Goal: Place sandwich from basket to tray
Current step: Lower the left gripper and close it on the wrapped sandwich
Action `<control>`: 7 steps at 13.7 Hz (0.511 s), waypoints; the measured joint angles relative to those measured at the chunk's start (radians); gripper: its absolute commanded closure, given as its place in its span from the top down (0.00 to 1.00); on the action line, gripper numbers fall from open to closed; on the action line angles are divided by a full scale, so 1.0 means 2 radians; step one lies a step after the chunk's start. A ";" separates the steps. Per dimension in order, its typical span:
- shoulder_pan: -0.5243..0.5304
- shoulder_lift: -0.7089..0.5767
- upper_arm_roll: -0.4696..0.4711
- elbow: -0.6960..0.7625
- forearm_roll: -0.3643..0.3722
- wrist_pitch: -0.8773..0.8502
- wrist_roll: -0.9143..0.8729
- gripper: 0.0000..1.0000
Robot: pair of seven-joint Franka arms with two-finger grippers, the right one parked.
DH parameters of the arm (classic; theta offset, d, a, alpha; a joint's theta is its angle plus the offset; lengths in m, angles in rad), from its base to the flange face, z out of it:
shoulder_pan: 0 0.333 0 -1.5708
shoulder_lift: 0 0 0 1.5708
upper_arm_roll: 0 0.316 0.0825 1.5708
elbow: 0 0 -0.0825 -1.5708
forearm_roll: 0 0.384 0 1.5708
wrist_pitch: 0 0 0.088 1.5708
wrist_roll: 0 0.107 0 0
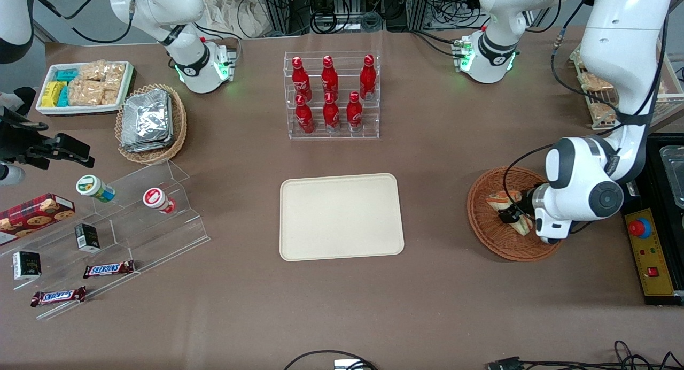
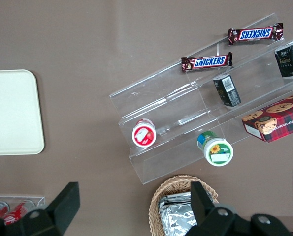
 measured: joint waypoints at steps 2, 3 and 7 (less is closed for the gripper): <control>0.000 0.007 0.000 0.000 0.000 0.003 -0.003 0.30; 0.000 0.009 0.000 0.000 0.000 0.005 -0.003 0.16; -0.001 0.001 -0.002 0.005 0.000 0.002 -0.003 0.00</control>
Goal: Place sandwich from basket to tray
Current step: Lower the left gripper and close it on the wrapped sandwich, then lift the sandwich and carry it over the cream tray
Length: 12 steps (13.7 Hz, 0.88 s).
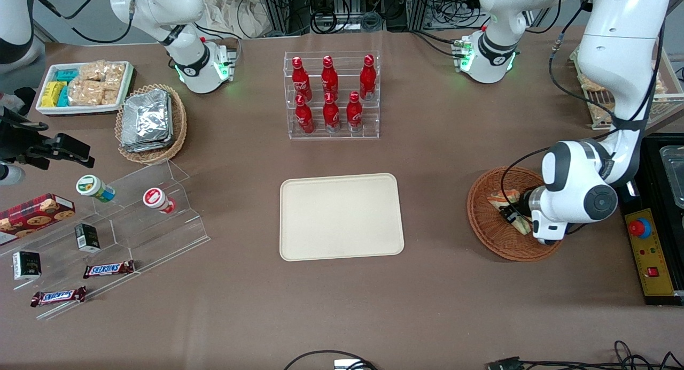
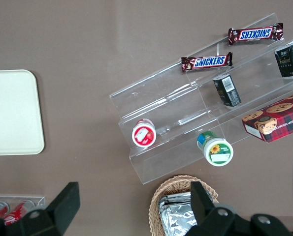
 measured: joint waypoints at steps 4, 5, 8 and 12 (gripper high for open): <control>-0.001 -0.045 -0.040 0.043 0.000 -0.083 0.003 0.00; -0.002 -0.054 -0.062 0.061 0.000 -0.102 0.002 0.00; -0.014 -0.056 -0.125 0.097 0.000 -0.115 -0.002 0.00; -0.090 -0.006 -0.136 0.133 0.000 -0.110 -0.005 0.00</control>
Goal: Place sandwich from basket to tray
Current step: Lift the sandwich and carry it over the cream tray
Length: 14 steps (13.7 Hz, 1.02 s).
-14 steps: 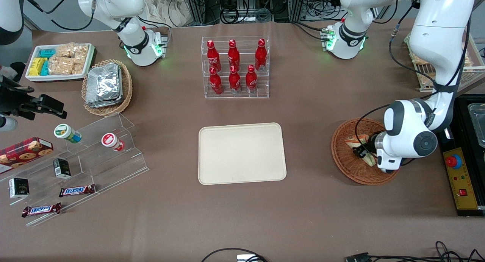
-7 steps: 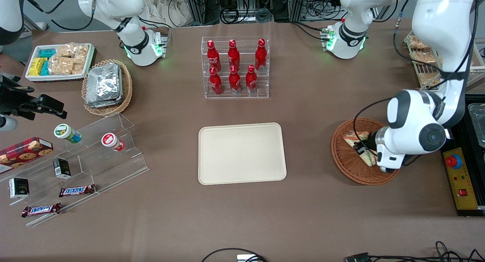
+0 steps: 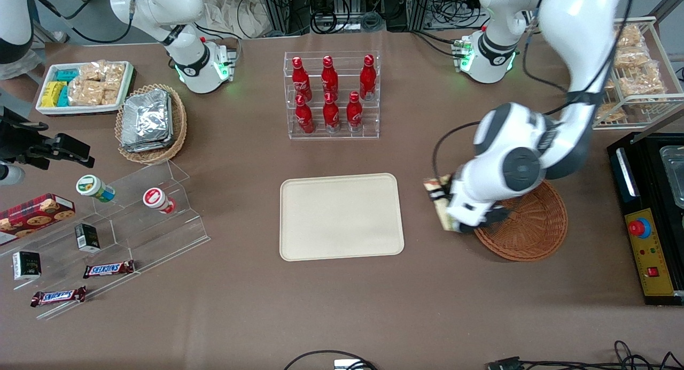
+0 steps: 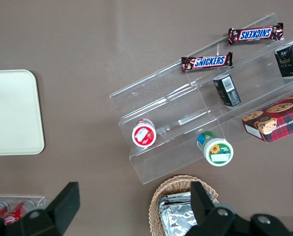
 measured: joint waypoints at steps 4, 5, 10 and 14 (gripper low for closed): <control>-0.038 0.076 0.000 0.026 0.000 0.045 0.001 0.00; -0.043 0.093 0.000 0.029 0.000 0.066 0.003 0.00; -0.078 0.159 0.000 0.044 0.005 0.136 0.005 0.00; -0.085 0.171 0.002 0.059 0.026 0.137 0.005 1.00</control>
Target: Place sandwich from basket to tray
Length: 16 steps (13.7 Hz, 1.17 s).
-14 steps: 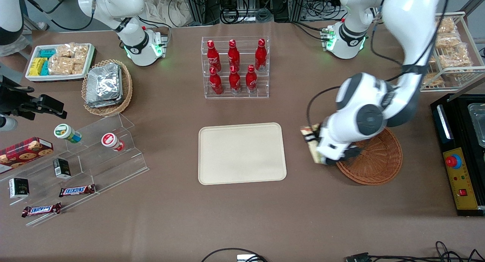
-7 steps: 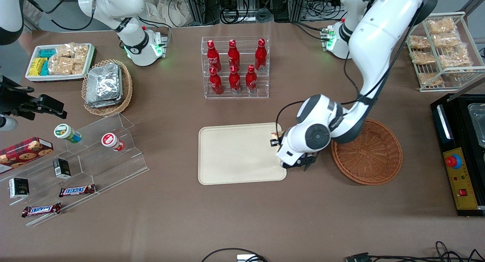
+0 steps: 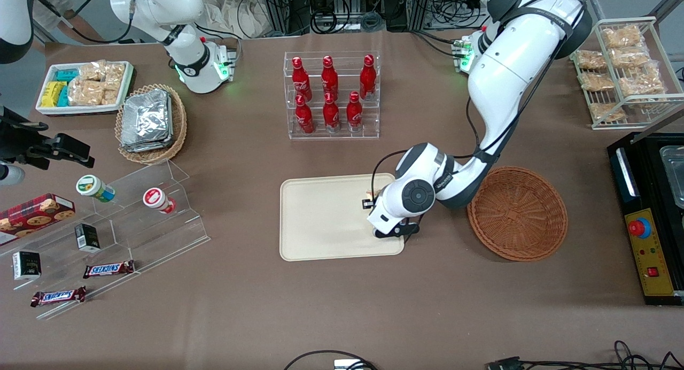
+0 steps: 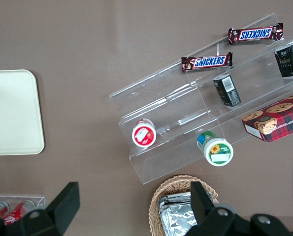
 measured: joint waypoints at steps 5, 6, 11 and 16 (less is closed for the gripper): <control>0.009 -0.011 0.004 0.017 0.002 -0.015 -0.001 1.00; 0.017 -0.023 0.004 0.023 0.002 -0.041 -0.002 1.00; 0.105 -0.137 0.005 0.054 0.002 -0.231 0.003 1.00; 0.176 -0.230 0.007 0.095 0.003 -0.361 0.066 1.00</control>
